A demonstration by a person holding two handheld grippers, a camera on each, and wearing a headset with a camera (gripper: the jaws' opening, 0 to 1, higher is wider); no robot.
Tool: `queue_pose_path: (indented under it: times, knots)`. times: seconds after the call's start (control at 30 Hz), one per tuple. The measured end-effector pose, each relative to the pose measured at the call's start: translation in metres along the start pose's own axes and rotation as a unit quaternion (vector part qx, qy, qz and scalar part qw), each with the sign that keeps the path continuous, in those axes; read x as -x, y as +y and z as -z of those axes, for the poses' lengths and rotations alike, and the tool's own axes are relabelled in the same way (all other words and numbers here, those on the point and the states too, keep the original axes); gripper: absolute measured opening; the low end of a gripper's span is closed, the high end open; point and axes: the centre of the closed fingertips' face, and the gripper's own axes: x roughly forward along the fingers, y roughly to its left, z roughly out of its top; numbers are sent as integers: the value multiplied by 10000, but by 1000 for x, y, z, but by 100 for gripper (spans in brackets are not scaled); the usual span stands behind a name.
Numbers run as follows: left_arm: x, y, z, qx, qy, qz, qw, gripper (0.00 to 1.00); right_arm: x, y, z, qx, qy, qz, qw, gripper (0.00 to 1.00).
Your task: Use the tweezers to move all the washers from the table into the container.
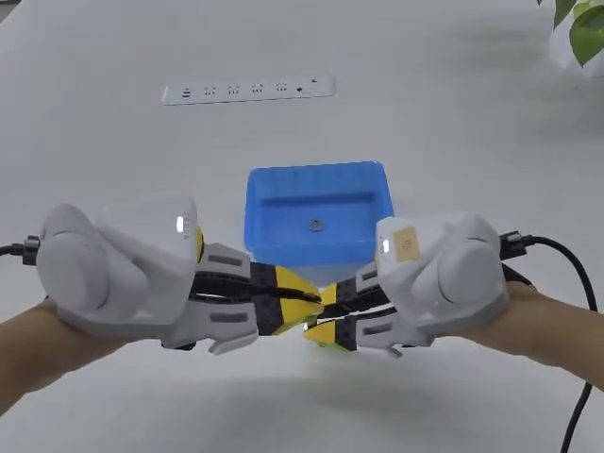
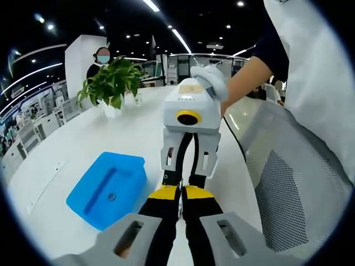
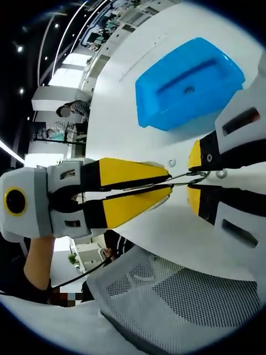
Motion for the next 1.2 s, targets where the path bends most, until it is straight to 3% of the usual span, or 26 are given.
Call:
queue_pose_path:
  times: [0.13, 0.33, 0.47, 0.63, 0.7, 0.87, 1.0, 1.2]
  knots:
    - [2, 2, 2, 69, 28, -48, 10000, 7, -1, 0, -1, 18, -30, 37, 10000, 10]
    - [5, -4, 7, 181, 126, 36, 9998, 18, 0, 0, -1, -19, -32, 37, 10000, 10]
    - [11, -1, 7, 264, 99, -126, 9995, 21, 2, 1, -1, -34, -18, 46, 10000, 10]
    - [22, 0, 7, 711, 58, -406, 9966, 31, 8, 1, -10, -123, -130, 109, 9998, 10]
    - [27, -1, 6, 674, -28, -522, 9964, 33, 11, 1, -14, -98, -128, 127, 9998, 10]
    - [44, -1, 11, 956, -214, -899, 9911, 41, 17, -2, -22, -18, -99, 246, 9996, 10]
    - [56, -4, 18, 1137, -266, -1167, 9863, 64, 24, -6, -30, -21, -155, 323, 9994, 10]
    - [68, -8, 21, 1397, -445, -1452, 9785, 76, 35, -14, -45, 49, -244, 466, 9986, 10]
